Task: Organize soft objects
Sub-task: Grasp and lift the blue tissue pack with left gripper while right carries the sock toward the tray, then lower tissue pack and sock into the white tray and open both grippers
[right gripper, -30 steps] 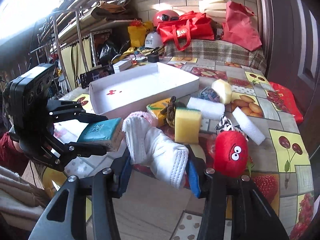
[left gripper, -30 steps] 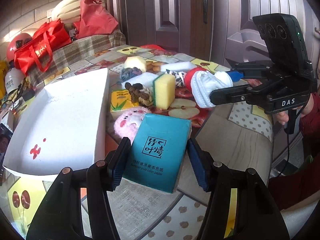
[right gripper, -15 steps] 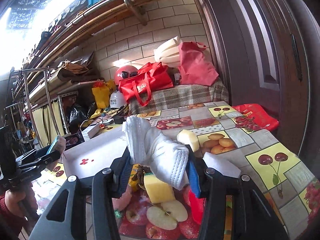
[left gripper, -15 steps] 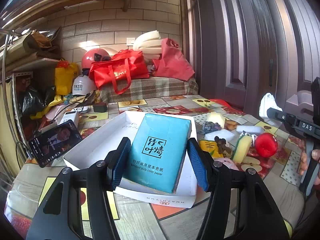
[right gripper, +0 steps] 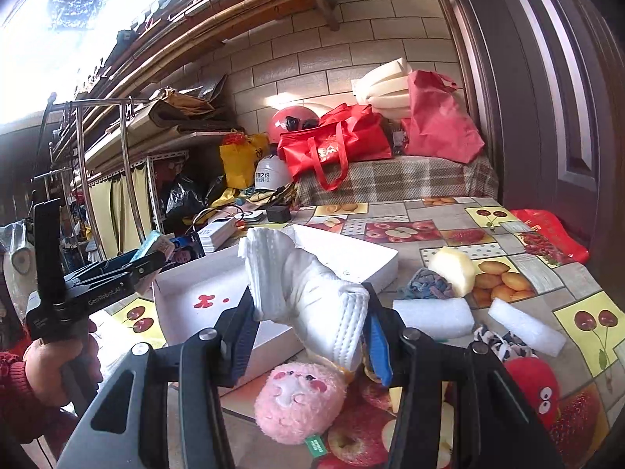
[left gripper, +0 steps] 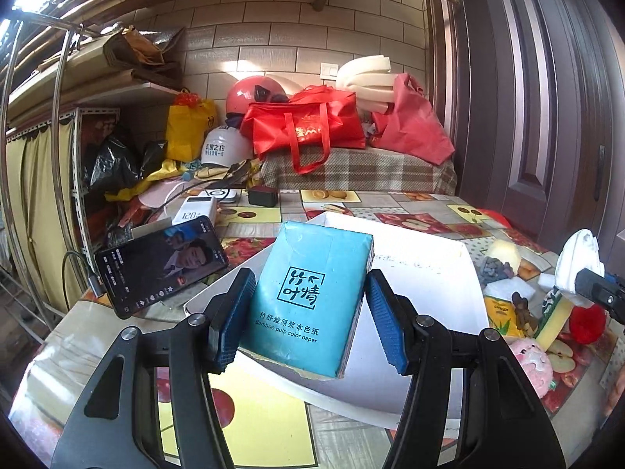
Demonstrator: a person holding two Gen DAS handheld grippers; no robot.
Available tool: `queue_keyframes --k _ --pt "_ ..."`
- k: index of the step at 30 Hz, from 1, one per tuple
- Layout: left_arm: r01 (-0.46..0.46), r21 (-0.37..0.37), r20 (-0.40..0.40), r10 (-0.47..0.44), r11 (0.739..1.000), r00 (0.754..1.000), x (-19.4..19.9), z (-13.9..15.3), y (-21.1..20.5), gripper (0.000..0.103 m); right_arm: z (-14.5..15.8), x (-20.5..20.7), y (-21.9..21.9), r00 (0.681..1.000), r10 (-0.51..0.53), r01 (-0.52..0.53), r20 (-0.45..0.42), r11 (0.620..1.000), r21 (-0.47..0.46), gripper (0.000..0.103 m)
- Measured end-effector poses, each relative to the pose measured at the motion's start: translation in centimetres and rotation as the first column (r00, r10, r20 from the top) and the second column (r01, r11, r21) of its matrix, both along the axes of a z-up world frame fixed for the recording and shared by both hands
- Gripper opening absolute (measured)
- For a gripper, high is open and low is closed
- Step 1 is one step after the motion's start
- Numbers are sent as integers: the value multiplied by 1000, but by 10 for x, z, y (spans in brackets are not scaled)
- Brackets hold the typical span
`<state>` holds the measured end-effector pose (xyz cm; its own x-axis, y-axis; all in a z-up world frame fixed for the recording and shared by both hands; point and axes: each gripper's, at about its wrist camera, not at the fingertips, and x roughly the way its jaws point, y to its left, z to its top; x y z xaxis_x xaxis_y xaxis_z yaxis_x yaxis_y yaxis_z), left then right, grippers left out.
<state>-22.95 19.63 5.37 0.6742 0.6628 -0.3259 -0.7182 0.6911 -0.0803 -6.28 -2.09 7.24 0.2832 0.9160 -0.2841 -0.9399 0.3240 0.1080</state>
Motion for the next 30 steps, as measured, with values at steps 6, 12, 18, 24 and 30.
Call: queue_keyframes --k 6,12,18,24,30 --pt "6 19 -30 -5 1000 1000 24 -1 14 59 -5 -27 38 996 84 -84 6 996 -36 49" --pt "41 12 -41 -40 999 998 42 -1 28 59 -11 -32 69 996 88 -89 -19 995 -47 49" --pt "60 29 -73 -57 998 996 56 -1 33 59 -13 -18 93 999 31 -32 -22 998 -57 49" --pt "73 -3 -88 -73 997 993 64 -2 43 59 -12 -5 110 1000 -28 27 -14 998 -65 50" --pt "85 -54 -104 -90 995 991 69 -5 52 59 -12 19 113 990 -143 142 -15 987 -72 51"
